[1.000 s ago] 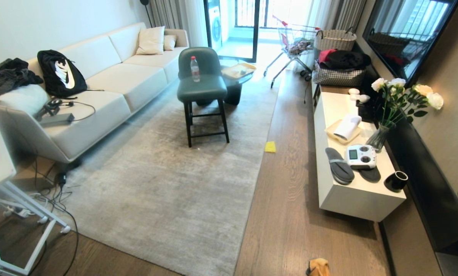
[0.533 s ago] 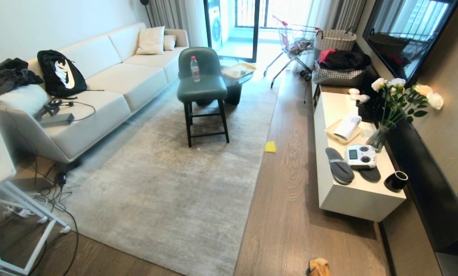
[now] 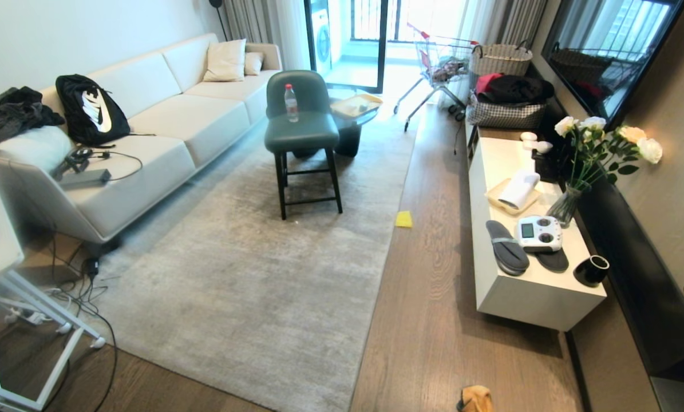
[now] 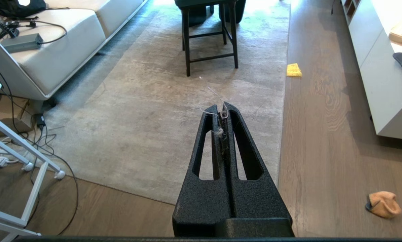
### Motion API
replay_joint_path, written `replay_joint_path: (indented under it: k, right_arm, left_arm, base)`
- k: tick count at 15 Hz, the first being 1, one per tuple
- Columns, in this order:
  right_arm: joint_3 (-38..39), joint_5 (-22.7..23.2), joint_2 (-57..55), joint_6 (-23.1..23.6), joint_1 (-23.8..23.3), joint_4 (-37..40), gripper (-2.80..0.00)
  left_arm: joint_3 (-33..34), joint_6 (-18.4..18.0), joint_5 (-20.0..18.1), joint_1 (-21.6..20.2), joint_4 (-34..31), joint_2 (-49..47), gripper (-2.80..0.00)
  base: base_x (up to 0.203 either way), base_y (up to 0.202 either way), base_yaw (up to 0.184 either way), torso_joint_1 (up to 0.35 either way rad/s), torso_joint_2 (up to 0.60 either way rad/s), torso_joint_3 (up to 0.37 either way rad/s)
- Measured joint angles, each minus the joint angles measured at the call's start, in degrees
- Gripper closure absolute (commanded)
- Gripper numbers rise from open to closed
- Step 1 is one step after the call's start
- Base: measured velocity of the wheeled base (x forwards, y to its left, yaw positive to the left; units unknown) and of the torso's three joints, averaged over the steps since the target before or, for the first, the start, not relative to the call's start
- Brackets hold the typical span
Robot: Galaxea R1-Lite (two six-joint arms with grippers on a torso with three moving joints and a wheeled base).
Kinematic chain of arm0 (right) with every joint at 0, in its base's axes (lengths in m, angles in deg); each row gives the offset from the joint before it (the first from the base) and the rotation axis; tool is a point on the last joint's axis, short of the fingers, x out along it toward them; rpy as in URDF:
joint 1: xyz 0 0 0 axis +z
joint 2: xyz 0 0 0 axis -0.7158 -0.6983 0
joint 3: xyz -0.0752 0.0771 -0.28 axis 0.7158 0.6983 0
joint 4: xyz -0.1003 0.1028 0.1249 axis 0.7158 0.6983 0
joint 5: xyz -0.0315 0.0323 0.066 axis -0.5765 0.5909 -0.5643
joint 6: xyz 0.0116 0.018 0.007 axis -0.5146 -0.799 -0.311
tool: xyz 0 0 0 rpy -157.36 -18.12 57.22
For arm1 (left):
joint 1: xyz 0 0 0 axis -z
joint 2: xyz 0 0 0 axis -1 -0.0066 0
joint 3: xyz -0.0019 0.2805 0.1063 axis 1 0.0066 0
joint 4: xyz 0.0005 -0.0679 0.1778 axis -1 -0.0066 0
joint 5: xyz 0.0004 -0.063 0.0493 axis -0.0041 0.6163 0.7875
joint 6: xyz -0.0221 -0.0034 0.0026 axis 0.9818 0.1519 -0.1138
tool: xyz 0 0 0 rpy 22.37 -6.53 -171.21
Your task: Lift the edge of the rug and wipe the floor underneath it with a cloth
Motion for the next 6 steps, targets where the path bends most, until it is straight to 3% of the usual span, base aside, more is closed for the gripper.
replay_joint_path:
  k: [6]
  right_arm:
    - [0.0,0.0,0.0,0.0,0.0,0.0,0.0]
  left_arm:
    - [0.0,0.0,0.0,0.0,0.0,0.0,0.0]
  base:
    - [0.0,0.0,0.0,0.0,0.0,0.0]
